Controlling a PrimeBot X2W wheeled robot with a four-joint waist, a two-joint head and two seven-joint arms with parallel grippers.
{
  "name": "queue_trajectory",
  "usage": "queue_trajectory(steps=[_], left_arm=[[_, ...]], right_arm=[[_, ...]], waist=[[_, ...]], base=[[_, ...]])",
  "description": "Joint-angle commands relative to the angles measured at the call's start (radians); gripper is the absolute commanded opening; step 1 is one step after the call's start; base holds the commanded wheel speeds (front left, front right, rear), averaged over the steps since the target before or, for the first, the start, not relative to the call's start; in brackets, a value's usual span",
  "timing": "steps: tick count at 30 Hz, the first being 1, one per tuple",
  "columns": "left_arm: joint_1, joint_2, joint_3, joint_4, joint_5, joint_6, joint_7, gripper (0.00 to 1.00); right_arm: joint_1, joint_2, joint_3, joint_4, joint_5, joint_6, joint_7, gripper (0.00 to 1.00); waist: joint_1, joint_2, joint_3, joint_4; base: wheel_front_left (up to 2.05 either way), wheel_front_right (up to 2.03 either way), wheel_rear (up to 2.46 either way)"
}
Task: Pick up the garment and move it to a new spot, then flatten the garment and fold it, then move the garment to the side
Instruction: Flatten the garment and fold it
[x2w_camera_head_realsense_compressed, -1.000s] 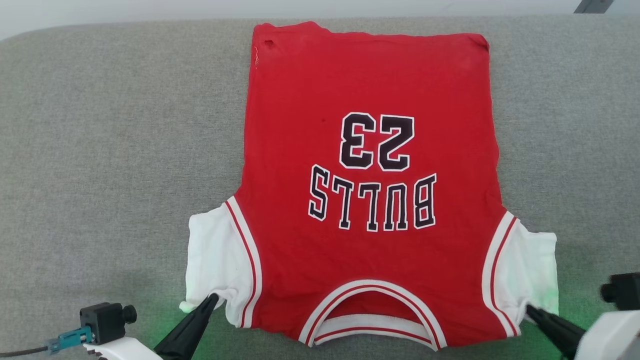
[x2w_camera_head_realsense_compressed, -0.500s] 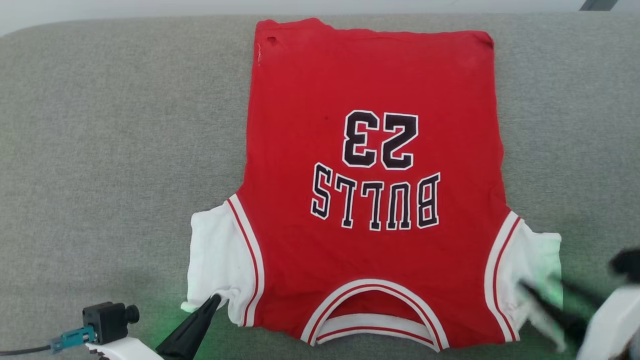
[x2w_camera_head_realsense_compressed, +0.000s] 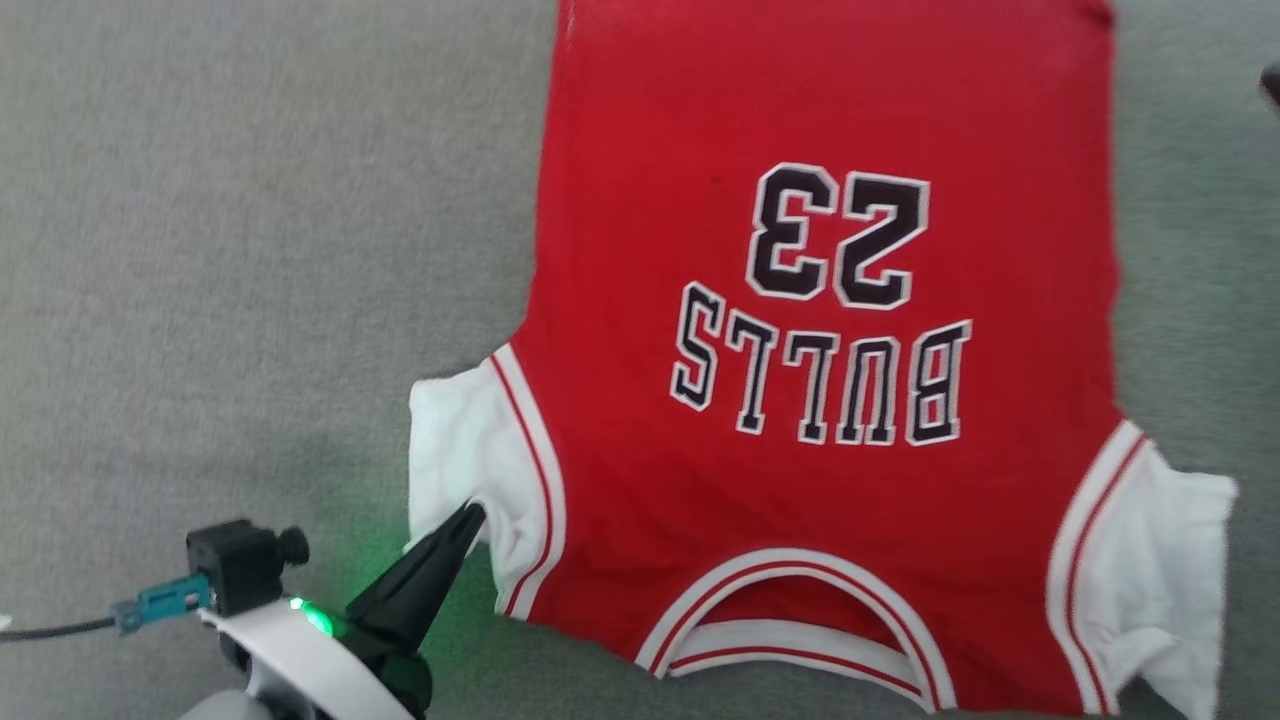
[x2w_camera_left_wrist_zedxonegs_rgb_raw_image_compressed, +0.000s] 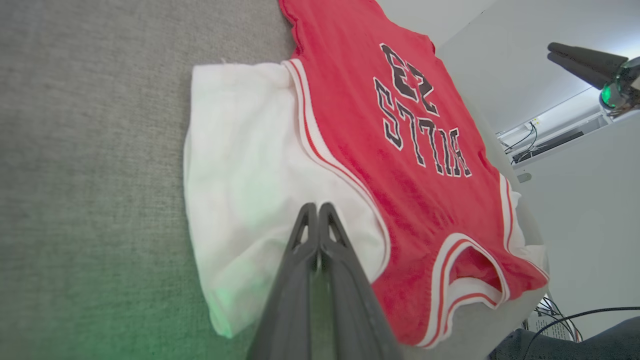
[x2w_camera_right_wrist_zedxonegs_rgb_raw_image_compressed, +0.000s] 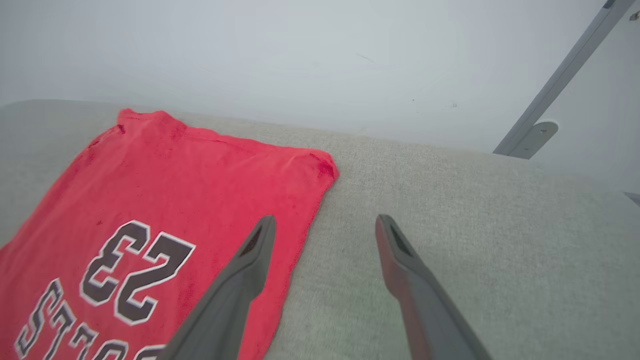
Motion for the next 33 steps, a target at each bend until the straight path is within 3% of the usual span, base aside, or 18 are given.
queue_trajectory(steps=[1,10,18,19,20,21,22,28,33], left_arm=[[-0.027,-0.004,-0.003,-0.015,0.013,0.002,-0.006,0.0],[-0.089,-0.037,-0.013,-0.088,0.057,0.002,-0.009,0.0],[-0.087,-0.064,0.004,-0.102,0.07,0.002,-0.009,0.0],[-0.086,-0.066,0.006,-0.102,0.072,0.002,-0.009,0.0],[-0.087,-0.068,0.004,-0.101,0.072,0.002,-0.009,0.0],[-0.092,-0.068,0.003,-0.1,0.072,0.002,-0.009,0.0],[-0.097,-0.067,0.001,-0.097,0.072,0.002,-0.009,0.0],[-0.089,-0.051,-0.003,-0.08,0.044,0.002,-0.01,0.0],[-0.05,-0.035,0.004,-0.072,0.027,0.002,-0.01,0.0]], right_arm=[[-0.07,0.01,0.023,0.069,-0.037,0.0,0.012,1.0],[-0.444,0.044,0.123,0.496,-0.189,0.0,0.148,1.0],[-0.528,0.086,0.133,0.712,-0.25,0.0,0.233,1.0],[-0.532,0.092,0.137,0.723,-0.251,0.0,0.232,0.93],[-0.534,0.095,0.14,0.73,-0.253,0.0,0.225,0.44],[-0.537,0.094,0.139,0.737,-0.253,0.0,0.217,0.06],[-0.539,0.09,0.138,0.743,-0.251,0.0,0.207,0.0],[-0.509,0.072,0.132,0.775,-0.216,-0.001,0.112,0.0],[-0.436,0.054,0.175,0.724,-0.134,0.0,0.072,0.0]], waist=[[0.0,0.0,0.06,0.048],[0.0,0.0,0.175,0.138],[0.0,0.0,0.204,0.174],[0.0,0.0,0.204,0.172],[0.0,0.0,0.204,0.171],[0.0,0.0,0.202,0.168],[0.0,0.0,0.198,0.165],[0.0,0.0,0.122,0.127],[0.0,0.0,0.038,0.095]], base=[[0.0,0.0,0.0],[0.0,0.0,0.0],[0.0,0.0,0.0],[0.0,0.0,0.0],[0.0,0.0,0.0],[0.0,0.0,0.0],[0.0,0.0,0.0],[0.0,0.0,0.0],[0.0,0.0,0.0]])
